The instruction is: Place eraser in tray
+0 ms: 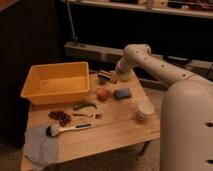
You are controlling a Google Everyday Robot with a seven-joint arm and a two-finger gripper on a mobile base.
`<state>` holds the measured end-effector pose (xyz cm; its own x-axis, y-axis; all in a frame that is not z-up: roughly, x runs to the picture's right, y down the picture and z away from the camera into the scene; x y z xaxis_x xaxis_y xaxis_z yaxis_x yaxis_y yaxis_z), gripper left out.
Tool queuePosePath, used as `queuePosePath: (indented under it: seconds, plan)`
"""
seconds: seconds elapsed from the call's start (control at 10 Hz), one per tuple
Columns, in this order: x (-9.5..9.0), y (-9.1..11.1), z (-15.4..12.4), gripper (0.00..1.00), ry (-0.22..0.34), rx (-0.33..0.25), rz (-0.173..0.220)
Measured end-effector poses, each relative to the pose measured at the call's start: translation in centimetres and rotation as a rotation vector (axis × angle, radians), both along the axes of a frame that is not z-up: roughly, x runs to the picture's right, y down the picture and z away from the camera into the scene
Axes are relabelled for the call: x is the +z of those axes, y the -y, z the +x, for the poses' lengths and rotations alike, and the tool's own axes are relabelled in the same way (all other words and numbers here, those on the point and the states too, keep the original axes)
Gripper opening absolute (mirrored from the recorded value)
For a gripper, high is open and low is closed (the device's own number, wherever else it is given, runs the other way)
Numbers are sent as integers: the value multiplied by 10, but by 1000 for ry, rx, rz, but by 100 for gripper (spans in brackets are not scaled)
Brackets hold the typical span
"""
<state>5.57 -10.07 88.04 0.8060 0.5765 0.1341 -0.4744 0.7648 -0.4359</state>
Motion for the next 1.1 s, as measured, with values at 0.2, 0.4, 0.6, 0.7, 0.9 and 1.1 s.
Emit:
queuePosePath:
  seconds: [0.2,0.4,0.6,0.7,0.9,1.1]
  plan:
    - [-4,21,-19,0,29,-13,34]
    - [-11,36,-45,0,61,-33,56]
    - [-34,56,-54,0,104,-46,70]
    - [-47,68,-59,0,126,-51,78]
    - [-64,85,-103,0,207,-76,82]
    - [-66,86,-139,0,272,-97,71]
